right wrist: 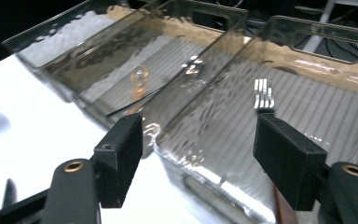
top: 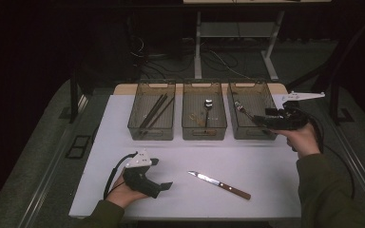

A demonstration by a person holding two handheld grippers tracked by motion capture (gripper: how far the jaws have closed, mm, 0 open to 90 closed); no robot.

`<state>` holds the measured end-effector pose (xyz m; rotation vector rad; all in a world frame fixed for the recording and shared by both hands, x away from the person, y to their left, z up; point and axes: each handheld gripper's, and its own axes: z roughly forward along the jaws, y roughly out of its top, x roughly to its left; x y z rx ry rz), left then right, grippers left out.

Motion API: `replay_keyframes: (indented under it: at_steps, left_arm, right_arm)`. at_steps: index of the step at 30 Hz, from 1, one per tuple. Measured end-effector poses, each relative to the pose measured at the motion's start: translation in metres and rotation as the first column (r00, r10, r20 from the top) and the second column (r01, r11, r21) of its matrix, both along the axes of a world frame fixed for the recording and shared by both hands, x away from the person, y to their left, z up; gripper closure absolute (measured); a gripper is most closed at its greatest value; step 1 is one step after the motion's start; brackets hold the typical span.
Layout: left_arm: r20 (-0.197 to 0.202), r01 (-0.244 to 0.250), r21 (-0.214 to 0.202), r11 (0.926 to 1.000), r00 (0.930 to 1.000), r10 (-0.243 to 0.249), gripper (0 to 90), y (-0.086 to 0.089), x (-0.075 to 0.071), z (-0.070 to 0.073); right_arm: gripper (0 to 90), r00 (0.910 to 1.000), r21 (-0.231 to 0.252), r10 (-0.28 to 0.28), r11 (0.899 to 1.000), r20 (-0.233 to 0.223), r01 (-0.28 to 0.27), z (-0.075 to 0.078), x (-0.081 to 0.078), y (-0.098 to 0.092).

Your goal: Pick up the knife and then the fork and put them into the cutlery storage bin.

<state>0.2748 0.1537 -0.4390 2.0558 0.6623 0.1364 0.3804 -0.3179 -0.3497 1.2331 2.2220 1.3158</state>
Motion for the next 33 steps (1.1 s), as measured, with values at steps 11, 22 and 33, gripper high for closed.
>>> replay_keyframes:
  at_steps: [11,22,33]
  left_arm:
    - [0.009,-0.006,0.006,1.0,0.9999,0.006,0.0,0.004,-0.001,0.0]
    - [0.014,0.006,0.006,1.0,0.9999,-0.006,0.0,0.001,-0.001,-0.001]
    - [0.011,0.005,0.012,0.9999,0.9999,-0.005,0.0,0.001,-0.001,-0.001]
  right_arm:
    - [31.8,0.9957,0.001,0.091,0.996,0.013,-0.091,-0.012,-0.036,0.016]
    - [31.9,0.9831,-0.005,0.183,0.983,-0.01,-0.183,-0.032,-0.059,0.037]
    - [32.4,0.9685,-0.055,0.244,0.968,-0.05,-0.246,-0.05,-0.084,0.049]
